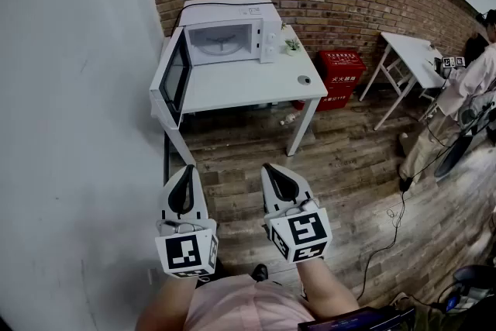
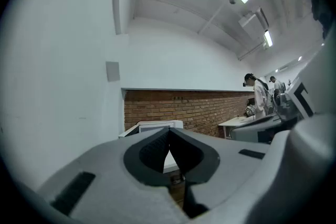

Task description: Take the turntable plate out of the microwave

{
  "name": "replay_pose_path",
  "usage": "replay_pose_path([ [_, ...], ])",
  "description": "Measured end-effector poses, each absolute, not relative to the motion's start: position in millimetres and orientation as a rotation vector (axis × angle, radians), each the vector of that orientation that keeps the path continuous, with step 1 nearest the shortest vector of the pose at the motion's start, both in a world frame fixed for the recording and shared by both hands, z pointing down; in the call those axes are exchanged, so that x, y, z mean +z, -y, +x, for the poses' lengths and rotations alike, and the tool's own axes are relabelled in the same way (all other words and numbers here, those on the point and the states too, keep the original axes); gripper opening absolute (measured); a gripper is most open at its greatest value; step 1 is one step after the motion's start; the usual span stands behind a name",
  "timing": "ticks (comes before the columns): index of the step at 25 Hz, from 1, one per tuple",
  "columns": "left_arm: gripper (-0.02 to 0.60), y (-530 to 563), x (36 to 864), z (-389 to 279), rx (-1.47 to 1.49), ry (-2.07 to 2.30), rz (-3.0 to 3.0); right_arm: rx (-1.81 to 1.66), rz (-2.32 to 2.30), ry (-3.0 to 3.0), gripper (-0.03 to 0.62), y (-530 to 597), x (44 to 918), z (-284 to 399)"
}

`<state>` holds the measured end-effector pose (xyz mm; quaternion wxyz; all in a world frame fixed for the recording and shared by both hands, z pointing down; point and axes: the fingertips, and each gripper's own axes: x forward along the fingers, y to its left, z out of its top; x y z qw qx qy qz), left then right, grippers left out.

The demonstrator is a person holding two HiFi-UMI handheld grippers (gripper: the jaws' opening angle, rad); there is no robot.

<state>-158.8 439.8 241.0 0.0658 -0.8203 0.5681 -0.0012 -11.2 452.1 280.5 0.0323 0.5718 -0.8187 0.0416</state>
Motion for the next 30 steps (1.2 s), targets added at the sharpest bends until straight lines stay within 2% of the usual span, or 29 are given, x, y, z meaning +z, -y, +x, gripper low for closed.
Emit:
replay_pose_path([
  [10,0.008,-450.6,244.4,-148.7,-0.001,-1.755,-2.475,0.117,1.782,2.532,0.003,-460.2,277.7,4.8],
  [11,0.008,-450.7,245.4,-148.8,0.011,-1.771,-2.474,0.120,1.764,2.546,0.025,-460.4,277.9,4.5],
  [12,0.088,-450.6,247.3,-148.6,0.025,-1.780,-2.481,0.124,1.737,2.559,0.282,-460.6,279.4,3.0],
  [13,0.195,-450.5,249.8,-148.2,0.039,-1.786,-2.492,0.122,1.721,2.565,0.303,-460.8,281.1,2.1],
  [14,0.183,-450.6,252.3,-147.6,0.047,-1.790,-2.502,0.111,1.717,2.561,0.249,-461.1,282.8,2.4],
  [16,0.175,-450.3,254.6,-145.5,0.045,-1.788,-2.499,0.092,1.721,2.548,0.229,-459.7,285.7,3.9],
  [30,0.136,-338.8,283.6,-147.5,-0.016,-1.768,-2.514,0.204,1.753,2.513,0.215,-342.1,322.4,6.6],
])
